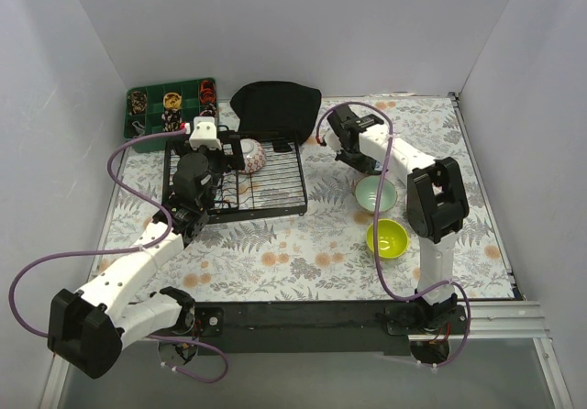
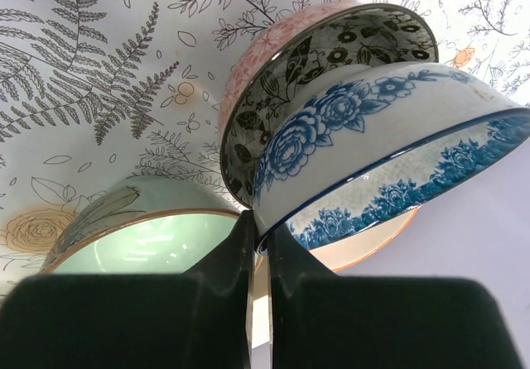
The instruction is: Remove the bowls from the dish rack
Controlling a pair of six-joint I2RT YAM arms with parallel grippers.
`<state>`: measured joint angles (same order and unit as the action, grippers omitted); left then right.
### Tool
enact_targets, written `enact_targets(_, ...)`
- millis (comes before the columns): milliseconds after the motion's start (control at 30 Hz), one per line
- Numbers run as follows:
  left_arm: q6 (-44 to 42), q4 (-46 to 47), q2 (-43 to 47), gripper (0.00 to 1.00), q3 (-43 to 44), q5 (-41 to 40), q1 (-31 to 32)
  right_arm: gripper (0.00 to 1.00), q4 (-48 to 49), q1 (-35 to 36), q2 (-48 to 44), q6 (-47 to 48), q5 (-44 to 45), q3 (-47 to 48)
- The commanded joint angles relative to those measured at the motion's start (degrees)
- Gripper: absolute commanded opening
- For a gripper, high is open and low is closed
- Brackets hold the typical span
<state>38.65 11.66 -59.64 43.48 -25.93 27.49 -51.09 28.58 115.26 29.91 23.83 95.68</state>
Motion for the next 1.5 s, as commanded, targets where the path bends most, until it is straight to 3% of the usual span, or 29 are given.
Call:
enact_targets(0, -0.95, 1.35, 2.33, 0.98, -0.95, 0.01, -0.24, 0.11, 0.64, 1.22, 0.75, 1.46, 3.76, -1.28)
enact_targets(100, -0.95, 1.35, 2.42, 0.98, -0.95, 0.18, -0.24, 0.13, 0.64, 1.57, 0.93, 1.73, 4.03, -1.63)
enact_targets(133, -1.04, 1.43, 2.42, 0.98, -0.95, 0.27, -0.24, 0.19, 0.73, 1.57, 0.93, 1.64, 4.11, -1.72)
enact_targets(200, -1.12, 1.52, 2.24, 0.98, -0.95, 0.44, -0.15, 0.19, 0.91, 1.74, 0.93, 1.64, 4.81, -1.72)
enact_targets(333, -1.39, 1.61, 2.24, 0.98, -1.12, 0.71, -0.24, 0.29, 0.99, 2.09, 0.23, 0.94, 5.34, -1.46)
enact_targets(600, -1.56, 1.35, 1.72, 0.98, -0.86, 1.59, -0.24, 0.61, 0.91, 4.03, -5.3, -2.92, 5.43, 0.38)
enact_targets(867, -1.04, -0.85, -1.0, 0.98, 0.37, 4.48, -0.24, 0.7, 1.08, 5.26, -16.1, -12.5, -3.95, -1.01)
enact_targets(1133, 0.45, -6.72, -10.22, 0.98, 6.33, 9.4, -0.24, 0.78, 15.56, 5.17, -33.59, -25.24, -15.21, -19.89)
enact_targets(1267, 2.04, -14.37, -18.74, 0.98, 14.6, 11.69, -0.15, 0.81, 25.23, 5.17, -44.56, -29.55, -20.66, -31.67)
enact_targets(1467, 5.54, -24.22, -32.63, 0.98, 27.78, 10.84, -0.15, 0.81, 35.79, 5.17, -54.07, -34.13, -20.93, -44.33)
